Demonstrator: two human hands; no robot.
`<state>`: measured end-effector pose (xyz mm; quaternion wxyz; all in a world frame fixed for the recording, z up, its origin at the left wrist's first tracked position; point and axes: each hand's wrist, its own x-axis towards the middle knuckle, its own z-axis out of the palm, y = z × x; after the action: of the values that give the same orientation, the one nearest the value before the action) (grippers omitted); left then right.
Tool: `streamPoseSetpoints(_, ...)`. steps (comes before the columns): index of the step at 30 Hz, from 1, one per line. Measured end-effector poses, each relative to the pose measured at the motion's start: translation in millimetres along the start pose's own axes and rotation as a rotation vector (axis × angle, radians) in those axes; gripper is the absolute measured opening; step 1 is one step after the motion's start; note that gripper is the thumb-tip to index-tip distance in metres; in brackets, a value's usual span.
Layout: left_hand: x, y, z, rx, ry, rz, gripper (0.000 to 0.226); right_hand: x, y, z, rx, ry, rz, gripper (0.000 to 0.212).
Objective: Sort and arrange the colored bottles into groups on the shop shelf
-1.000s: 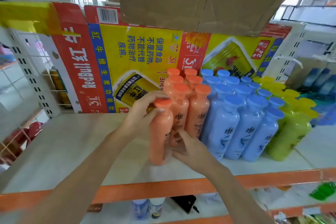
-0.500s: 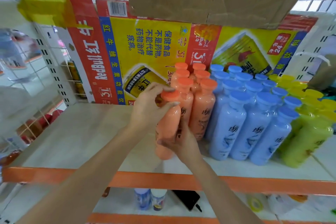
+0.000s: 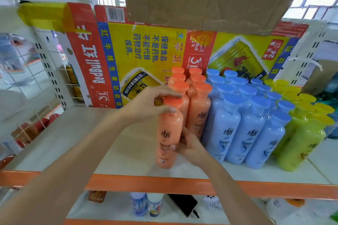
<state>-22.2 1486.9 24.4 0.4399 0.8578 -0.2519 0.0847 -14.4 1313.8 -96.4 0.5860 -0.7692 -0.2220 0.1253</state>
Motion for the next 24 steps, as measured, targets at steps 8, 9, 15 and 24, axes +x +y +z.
streamPoseSetpoints(8,9,5,14,0.080,0.106,0.015,0.038,-12,13,-4,-0.068,0.186,0.051,0.061)
streamPoseSetpoints(9,10,5,16,0.089,0.104,0.016,0.036,-15,15,0,-0.086,0.170,0.070,0.063)
streamPoseSetpoints(15,13,9,14,0.154,0.039,0.017,0.029,-16,16,20,-0.193,0.292,0.073,0.066)
streamPoseSetpoints(24,20,19,21,0.366,-0.017,-0.006,0.042,-14,21,14,-0.174,0.351,0.060,0.055)
